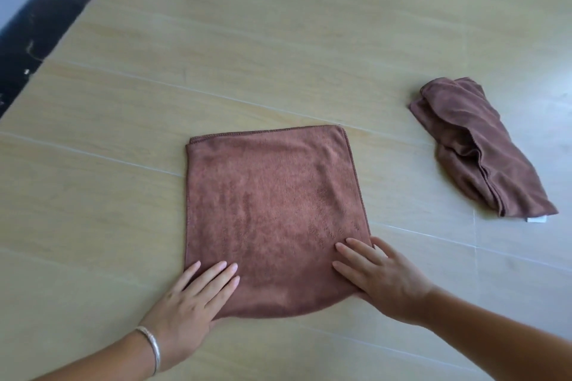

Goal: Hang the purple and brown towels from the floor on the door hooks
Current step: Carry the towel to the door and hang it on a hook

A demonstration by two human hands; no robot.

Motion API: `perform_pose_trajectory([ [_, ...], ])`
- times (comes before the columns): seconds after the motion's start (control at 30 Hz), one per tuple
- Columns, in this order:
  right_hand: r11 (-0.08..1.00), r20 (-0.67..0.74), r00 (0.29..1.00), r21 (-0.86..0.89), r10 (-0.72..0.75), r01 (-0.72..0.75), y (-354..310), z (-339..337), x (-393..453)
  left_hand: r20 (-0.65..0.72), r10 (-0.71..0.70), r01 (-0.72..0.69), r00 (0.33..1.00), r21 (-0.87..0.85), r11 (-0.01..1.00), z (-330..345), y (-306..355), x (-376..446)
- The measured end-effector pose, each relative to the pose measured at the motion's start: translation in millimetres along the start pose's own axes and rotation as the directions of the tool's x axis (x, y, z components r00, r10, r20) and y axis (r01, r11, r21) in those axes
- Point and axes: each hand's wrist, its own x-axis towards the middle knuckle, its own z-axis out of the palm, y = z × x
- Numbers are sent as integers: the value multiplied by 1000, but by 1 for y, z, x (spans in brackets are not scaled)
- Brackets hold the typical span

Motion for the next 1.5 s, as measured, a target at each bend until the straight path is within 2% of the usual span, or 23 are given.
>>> perform_pose_trajectory([
  [0.07, 999, -11, 999, 3, 50, -50, -3, -30, -5, 121, -87, 96, 989, -71, 993, -29, 0, -7],
  [0.17, 986, -41, 985, 18, 168, -168, -6, -93, -22, 161, -189, 198, 969, -41, 979, -91, 1, -20],
  [0.27, 965, -67, 964, 70, 256, -251, -2, -168, -46, 113, -289, 300, 951, -101, 948, -163, -2, -41],
  [0.4, 915, -132, 911, 160, 391, -370, 14, -288, -85, -123, -350, 335, 929, -125, 934, -304, -11, -63],
  [0.53, 891, -122, 891, 194, 437, -411, 37, -421, -127, 6, -466, 461, 885, -159, 873, -445, -18, -78],
  [0.63, 824, -30, 858, 297, 512, -481, 50, -523, -167, 22, -449, 448, 893, -136, 884, -555, -17, -99],
  [0.83, 822, -77, 843, 287, 532, -493, 77, -727, -256, 93, -381, 392, 920, -157, 907, -764, -7, -139],
  [0.97, 816, -126, 821, 264, 557, -513, 99, -839, -308, -6, -338, 333, 941, -152, 931, -893, -6, -155],
  [1.17, 809, -245, 774, 245, 584, -534, 125, -973, -368, -182, -294, 271, 938, -145, 952, -1055, 1, -178],
  [1.33, 760, -363, 669, 248, 648, -601, 135, -1072, -412, -344, -302, 283, 889, -105, 953, -1172, 16, -202],
  [1.5, 724, -472, 574, 244, 669, -645, 133, -1147, -452, -481, -299, 329, 824, -23, 944, -1253, 29, -227],
])
